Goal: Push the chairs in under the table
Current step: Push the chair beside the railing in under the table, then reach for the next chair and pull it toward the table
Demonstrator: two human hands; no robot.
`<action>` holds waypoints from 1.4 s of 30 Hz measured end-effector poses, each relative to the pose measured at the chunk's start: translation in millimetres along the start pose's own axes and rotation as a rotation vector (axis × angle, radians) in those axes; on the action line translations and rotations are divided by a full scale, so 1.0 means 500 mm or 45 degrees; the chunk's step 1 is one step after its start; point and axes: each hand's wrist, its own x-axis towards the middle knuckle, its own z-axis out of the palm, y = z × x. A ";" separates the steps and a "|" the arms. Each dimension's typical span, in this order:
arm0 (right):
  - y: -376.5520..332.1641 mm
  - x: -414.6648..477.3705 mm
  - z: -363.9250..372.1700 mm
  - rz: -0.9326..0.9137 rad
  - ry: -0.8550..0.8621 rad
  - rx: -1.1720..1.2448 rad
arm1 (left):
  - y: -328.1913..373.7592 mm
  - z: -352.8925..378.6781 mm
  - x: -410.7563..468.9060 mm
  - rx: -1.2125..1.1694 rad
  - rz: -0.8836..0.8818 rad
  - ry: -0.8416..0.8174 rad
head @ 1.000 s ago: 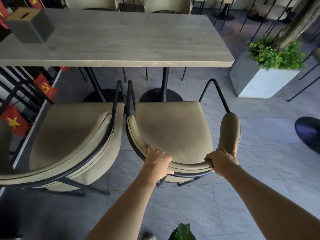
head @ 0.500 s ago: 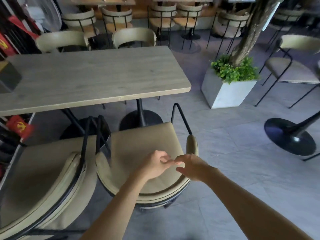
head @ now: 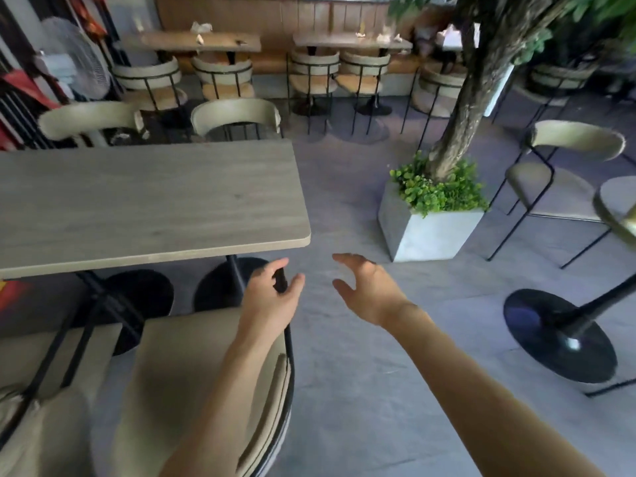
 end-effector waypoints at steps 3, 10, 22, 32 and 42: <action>0.018 0.093 -0.030 -0.069 0.018 0.036 | 0.041 0.026 0.083 0.029 0.014 0.074; 0.046 0.411 -0.082 -0.168 -0.042 0.073 | 0.060 0.063 0.361 0.032 -0.075 0.299; 0.072 0.989 -0.138 -0.390 -0.189 -0.063 | 0.122 0.110 0.863 0.109 -0.217 0.520; 0.139 1.575 -0.171 -0.624 -0.444 -0.046 | 0.164 0.214 1.346 0.052 -0.343 0.796; 0.057 2.044 -0.137 -0.932 -0.677 -0.088 | 0.161 0.210 1.718 0.215 -0.506 0.936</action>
